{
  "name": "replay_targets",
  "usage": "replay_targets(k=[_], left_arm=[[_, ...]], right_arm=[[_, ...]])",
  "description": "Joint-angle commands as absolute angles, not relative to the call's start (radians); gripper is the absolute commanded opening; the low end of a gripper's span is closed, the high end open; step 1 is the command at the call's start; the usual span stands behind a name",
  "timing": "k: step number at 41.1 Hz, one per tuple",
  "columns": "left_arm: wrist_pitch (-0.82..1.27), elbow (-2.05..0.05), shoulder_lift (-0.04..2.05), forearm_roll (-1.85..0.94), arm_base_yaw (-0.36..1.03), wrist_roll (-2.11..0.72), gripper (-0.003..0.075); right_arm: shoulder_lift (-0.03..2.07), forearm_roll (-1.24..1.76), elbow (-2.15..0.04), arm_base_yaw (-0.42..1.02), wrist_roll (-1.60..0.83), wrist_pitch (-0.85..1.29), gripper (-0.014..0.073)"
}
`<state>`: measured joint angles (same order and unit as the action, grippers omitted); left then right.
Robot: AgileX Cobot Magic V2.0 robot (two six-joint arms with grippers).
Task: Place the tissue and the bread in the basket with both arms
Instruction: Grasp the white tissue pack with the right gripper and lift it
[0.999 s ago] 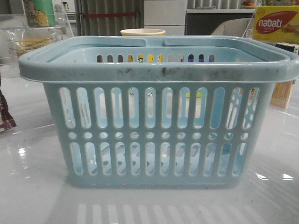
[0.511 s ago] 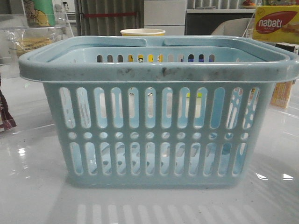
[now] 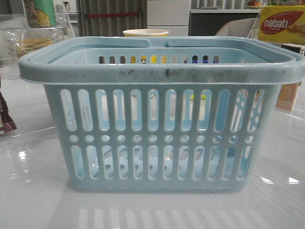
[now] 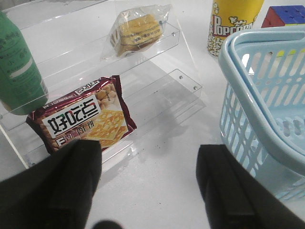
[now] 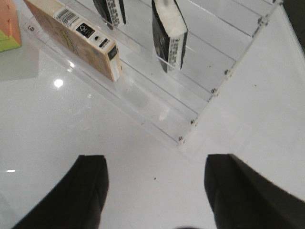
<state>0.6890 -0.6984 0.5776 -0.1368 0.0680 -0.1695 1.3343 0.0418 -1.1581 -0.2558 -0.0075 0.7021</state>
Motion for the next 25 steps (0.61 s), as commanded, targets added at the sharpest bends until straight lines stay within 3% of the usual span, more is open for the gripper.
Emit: replay_targets(k=[1,25], left_arm=[[0.611,-0.725,0.586,-0.146,0.075,-0.162,0.0497],[0.600,-0.725,0.586,-0.146,0.075,-0.162,0.0497]], right_arm=[[1.383,0.032,-1.239,-0.263,-0.006,0.601,0.0540],[1.707,-0.026,-1.400,-0.263,-0.006,0.423,0.0540]])
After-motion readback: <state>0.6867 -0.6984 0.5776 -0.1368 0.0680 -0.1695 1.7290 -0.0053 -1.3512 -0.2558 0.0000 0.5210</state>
